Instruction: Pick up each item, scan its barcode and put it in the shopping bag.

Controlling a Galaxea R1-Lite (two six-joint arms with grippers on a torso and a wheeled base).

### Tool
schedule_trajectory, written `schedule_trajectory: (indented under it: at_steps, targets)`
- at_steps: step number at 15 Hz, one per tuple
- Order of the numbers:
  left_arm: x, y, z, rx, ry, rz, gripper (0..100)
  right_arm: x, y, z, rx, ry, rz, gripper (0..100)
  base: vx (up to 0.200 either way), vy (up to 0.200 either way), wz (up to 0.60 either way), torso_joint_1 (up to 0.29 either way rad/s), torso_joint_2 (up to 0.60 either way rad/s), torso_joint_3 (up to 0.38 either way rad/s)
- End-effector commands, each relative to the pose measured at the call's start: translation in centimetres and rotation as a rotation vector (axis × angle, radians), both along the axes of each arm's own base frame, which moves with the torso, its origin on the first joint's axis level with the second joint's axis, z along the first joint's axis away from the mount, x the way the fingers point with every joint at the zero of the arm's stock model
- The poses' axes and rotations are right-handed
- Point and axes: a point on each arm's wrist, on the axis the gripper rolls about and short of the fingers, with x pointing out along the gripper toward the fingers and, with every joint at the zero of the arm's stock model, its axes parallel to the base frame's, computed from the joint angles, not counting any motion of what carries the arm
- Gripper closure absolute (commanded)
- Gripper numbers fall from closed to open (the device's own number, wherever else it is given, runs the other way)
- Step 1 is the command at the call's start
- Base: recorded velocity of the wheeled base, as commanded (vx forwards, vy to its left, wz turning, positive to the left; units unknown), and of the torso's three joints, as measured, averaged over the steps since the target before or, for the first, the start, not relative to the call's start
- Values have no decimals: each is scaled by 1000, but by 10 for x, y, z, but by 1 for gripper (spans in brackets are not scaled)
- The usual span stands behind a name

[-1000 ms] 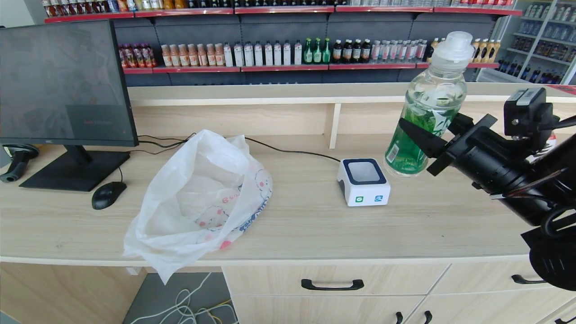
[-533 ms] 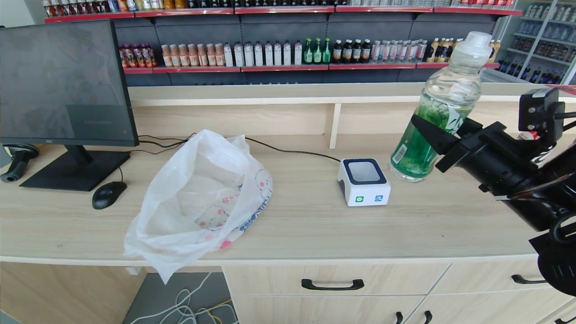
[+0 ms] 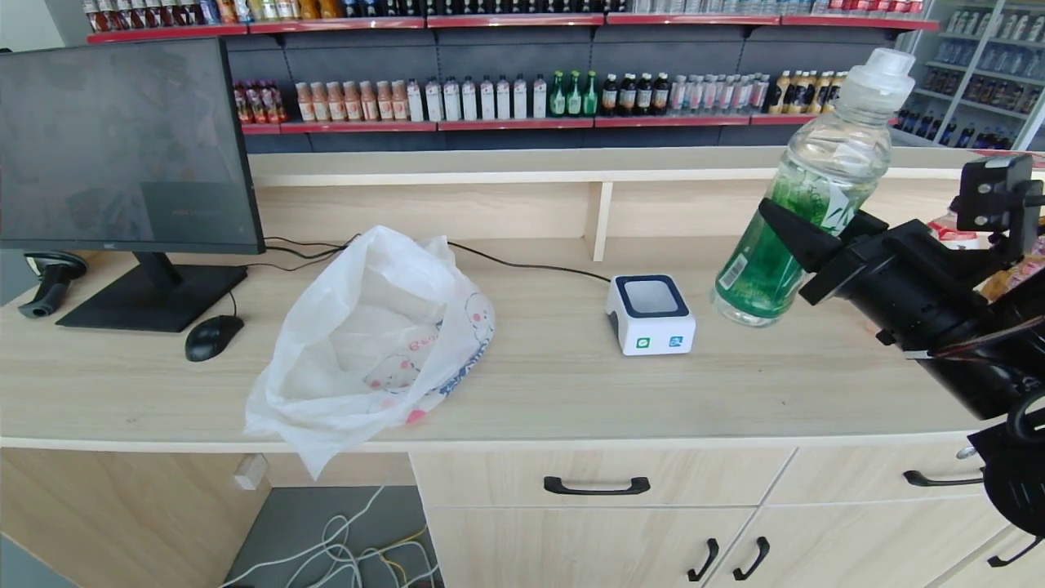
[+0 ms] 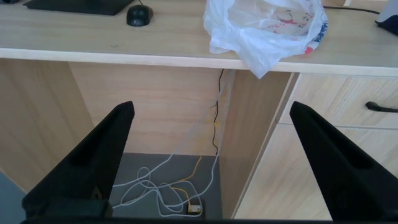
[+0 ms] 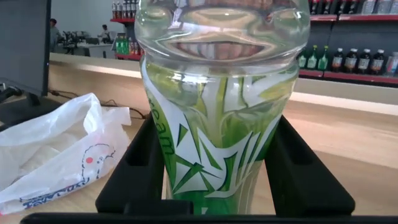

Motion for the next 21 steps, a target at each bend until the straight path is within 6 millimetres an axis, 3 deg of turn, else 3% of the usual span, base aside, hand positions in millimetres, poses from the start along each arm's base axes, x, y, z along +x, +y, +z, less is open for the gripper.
schedule_trajectory:
  at_steps: [1,7,19,21]
  targets:
    - [0,0,0,-1,0,0,0,-3,-1,3,8,-8,4,100,0,0,0,0,0,0]
    - [0,0,0,-2,0,0,0,-16,-3,4,10,-3,7,100,0,0,0,0,0,0]
    - [0,0,0,-2,0,0,0,-4,1,-3,5,18,13,100,0,200,0,2,4,3]
    - [0,0,0,-1,0,0,0,-2,2,-2,6,15,13,100,0,0,0,0,0,0]
